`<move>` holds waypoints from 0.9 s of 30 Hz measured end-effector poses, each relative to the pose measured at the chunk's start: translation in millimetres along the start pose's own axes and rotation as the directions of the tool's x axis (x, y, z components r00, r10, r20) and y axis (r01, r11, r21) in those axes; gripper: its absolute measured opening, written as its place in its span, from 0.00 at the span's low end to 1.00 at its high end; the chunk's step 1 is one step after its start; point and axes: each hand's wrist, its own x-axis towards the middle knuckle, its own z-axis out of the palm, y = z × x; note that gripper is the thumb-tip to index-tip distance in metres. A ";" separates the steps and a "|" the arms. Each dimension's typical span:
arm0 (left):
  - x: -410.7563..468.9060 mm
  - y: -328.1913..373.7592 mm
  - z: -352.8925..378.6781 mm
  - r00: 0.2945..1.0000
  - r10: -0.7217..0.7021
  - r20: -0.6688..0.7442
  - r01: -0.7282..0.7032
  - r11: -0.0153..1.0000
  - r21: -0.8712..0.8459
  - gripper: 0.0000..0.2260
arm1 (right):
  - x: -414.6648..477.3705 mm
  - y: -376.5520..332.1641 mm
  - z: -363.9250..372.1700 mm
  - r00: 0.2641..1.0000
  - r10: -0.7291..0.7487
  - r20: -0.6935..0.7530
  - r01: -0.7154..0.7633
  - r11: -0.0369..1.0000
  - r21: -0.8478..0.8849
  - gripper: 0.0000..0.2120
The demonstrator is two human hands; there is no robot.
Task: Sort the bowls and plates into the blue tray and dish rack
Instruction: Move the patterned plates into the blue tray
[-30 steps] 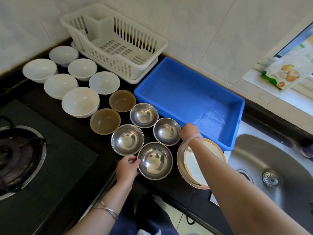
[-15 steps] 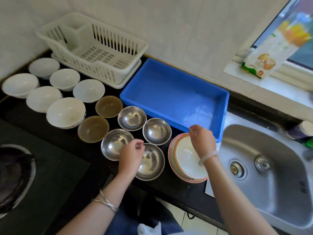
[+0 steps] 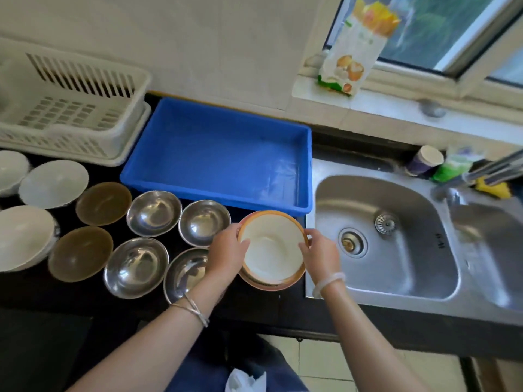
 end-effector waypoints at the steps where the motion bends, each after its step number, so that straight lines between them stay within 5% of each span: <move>1: 1.5 0.7 0.6 1.000 0.004 -0.003 -0.004 1.000 0.013 0.14 | -0.1 0.3 0.7 0.999 0.035 0.008 -0.035 0.999 0.023 0.11; 8: 6.3 9.1 -2.3 0.999 0.023 0.023 -0.023 1.000 0.015 0.18 | -10.3 -3.2 -11.0 0.993 0.119 0.022 -0.121 0.987 0.109 0.06; 13: 5.3 35.1 -10.2 0.986 0.163 0.038 -0.164 0.986 0.015 0.18 | -22.5 2.6 -41.1 0.983 0.164 -0.078 -0.149 0.974 0.168 0.06; 27: -24.5 77.9 57.6 0.897 0.307 0.319 -0.319 0.948 -0.014 0.16 | -79.6 76.5 -77.4 0.866 0.462 -0.192 -0.409 0.874 0.262 0.06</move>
